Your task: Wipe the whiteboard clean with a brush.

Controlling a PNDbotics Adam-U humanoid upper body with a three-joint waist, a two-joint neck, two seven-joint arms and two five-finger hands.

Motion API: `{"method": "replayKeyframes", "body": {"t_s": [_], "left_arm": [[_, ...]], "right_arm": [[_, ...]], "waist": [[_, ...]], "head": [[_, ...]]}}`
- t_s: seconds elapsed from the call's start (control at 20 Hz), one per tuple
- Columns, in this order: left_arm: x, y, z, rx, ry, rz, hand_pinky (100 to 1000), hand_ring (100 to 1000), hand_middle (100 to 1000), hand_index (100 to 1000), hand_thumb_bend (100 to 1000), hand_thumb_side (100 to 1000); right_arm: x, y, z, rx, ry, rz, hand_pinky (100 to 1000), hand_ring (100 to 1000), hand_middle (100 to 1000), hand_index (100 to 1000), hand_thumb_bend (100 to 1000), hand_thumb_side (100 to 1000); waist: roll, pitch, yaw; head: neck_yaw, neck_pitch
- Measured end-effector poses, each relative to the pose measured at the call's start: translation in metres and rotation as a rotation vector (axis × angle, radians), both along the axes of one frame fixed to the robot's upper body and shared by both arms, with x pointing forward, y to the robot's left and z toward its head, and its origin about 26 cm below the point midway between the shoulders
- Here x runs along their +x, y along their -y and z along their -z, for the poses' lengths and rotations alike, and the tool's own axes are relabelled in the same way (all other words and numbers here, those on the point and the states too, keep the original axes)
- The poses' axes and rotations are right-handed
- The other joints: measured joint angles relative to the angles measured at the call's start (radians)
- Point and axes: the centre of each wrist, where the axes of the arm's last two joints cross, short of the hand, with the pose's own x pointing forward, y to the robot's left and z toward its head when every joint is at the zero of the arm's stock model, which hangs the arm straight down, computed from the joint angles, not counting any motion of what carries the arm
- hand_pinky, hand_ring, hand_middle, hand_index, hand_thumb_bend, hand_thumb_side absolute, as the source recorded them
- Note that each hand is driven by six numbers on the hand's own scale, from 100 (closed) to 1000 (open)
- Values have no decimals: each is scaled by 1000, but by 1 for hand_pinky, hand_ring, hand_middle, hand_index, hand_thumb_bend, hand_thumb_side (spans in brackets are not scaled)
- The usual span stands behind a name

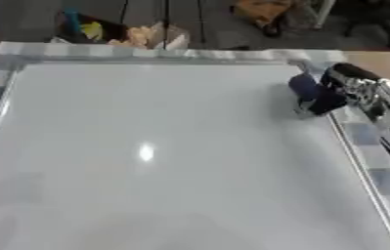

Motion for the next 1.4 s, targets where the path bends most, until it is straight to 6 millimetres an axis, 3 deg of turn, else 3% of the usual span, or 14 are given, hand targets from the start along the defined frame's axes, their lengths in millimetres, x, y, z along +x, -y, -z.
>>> {"method": "replayKeyframes", "body": {"t_s": [0.55, 0.85, 1.4], "left_arm": [[0, 0, 0, 0, -4, 0, 362, 699, 553, 612, 104, 952], [0, 0, 0, -1, -6, 0, 363, 699, 553, 613, 104, 950], [0, 0, 0, -2, -10, 2, 363, 700, 553, 613, 102, 948]], "right_arm": [[1, -1, 3, -82, -85, -15, 522, 604, 314, 100, 100, 458], [1, -2, 4, -122, -134, -52, 525, 610, 310, 103, 100, 471], [2, -4, 1, -151, -211, -111, 533, 624, 312, 196, 141, 518]], "waist": [[-1, 0, -5], [-3, -1, -3], [-7, -1, 1]], "head": [[0, 1], [0, 1], [-1, 1]]}}
